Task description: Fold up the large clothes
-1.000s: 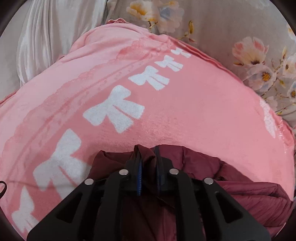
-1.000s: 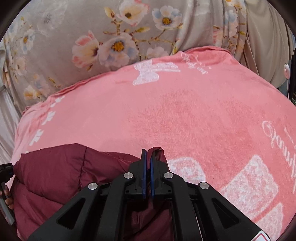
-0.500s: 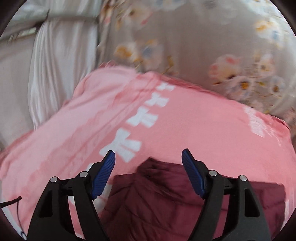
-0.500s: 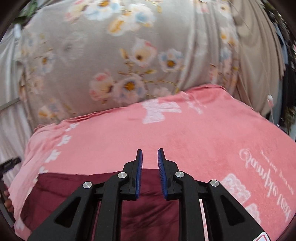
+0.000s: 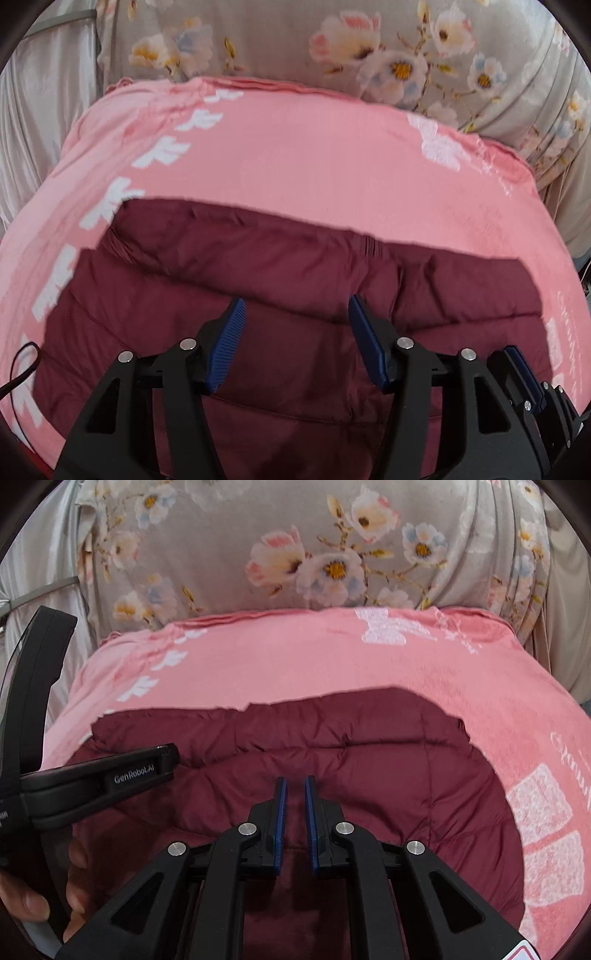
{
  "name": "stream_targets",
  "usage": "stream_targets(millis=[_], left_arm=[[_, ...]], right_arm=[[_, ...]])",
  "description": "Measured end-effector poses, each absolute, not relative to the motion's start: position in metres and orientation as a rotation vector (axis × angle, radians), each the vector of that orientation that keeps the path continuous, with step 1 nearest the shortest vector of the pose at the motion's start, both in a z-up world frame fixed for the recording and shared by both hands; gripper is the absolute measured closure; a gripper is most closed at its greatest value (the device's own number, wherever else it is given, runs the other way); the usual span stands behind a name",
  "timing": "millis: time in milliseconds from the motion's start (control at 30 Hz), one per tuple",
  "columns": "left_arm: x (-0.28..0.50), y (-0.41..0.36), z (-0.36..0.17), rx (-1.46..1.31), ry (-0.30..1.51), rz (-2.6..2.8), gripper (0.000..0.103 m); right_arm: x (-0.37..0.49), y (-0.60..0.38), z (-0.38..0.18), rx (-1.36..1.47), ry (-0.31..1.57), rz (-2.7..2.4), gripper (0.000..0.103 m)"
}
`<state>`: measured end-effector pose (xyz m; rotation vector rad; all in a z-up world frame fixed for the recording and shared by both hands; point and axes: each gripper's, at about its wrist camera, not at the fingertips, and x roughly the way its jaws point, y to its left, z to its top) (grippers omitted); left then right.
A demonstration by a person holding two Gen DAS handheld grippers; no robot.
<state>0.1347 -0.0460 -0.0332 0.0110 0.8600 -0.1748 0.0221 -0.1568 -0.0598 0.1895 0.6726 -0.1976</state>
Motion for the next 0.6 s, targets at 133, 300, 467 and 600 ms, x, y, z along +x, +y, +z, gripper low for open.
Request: stream_targets(millis=[133, 300, 467, 600], left_arm=[[0.133, -0.05, -0.047, 0.035, 0.873, -0.147, 0.047], [0.135, -0.059, -0.055, 0.079, 0.871, -0.121, 0.046], [0.135, -0.064, -0.065, 0.105, 0.858, -0.102, 0.044], [0.135, -0.069, -0.073, 0.135, 0.83, -0.081, 0.044]], right_arm=[[0.024, -0.163, -0.076, 0.207, 0.71, -0.215, 0.101], [0.028, -0.16, -0.089, 0.181, 0.736, -0.229, 0.101], [0.034, -0.166, -0.097, 0.212, 0.764, -0.215, 0.101], [0.037, -0.167, -0.102, 0.219, 0.78, -0.209, 0.102]])
